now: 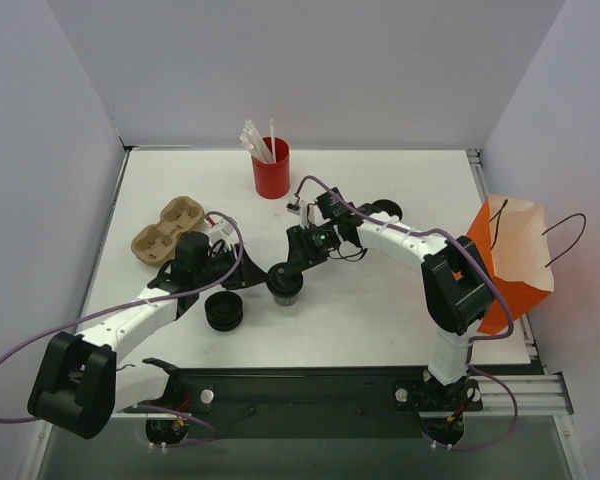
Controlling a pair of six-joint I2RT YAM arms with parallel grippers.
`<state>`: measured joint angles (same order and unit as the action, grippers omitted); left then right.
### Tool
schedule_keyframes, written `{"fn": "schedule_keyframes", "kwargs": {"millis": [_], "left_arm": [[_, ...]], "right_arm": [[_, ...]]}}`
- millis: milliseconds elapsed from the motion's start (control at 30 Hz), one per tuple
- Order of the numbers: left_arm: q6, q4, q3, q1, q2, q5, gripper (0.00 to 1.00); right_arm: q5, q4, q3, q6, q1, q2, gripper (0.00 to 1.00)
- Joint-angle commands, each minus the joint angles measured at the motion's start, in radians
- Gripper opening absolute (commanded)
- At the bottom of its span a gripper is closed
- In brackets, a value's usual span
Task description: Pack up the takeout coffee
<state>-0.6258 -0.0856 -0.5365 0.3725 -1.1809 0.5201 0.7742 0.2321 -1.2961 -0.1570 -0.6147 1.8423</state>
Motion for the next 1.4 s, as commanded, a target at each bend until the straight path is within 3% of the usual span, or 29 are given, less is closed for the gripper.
{"fn": "schedule_keyframes", "kwargs": {"millis": [0,733,967,1167,1367], "left_arm": [[0.000,-0.019,0.010,0.000,0.007,-0.014,0.48],[-0.038,-0.129,0.038,0.020,-0.100,-0.055,0.45],[-0.077,-0.037,0.078,0.141,-0.112,-0.222,0.42],[-0.137,-0.034,0.184,0.149,-0.120,-0.311,0.42],[-0.147,-0.034,0.179,0.152,-0.221,-0.325,0.42]], "right_arm": [[-0.101,0.067,0.029,0.020,0.007,0.035,0.32],[-0.096,-0.037,0.124,-0.001,0.000,0.029,0.31],[-0.118,-0.166,0.254,-0.036,-0.006,-0.003,0.29],[-0.154,-0.224,0.339,-0.044,-0.017,-0.015,0.29],[-0.184,-0.287,0.398,-0.044,-0.008,-0.008,0.29]]}}
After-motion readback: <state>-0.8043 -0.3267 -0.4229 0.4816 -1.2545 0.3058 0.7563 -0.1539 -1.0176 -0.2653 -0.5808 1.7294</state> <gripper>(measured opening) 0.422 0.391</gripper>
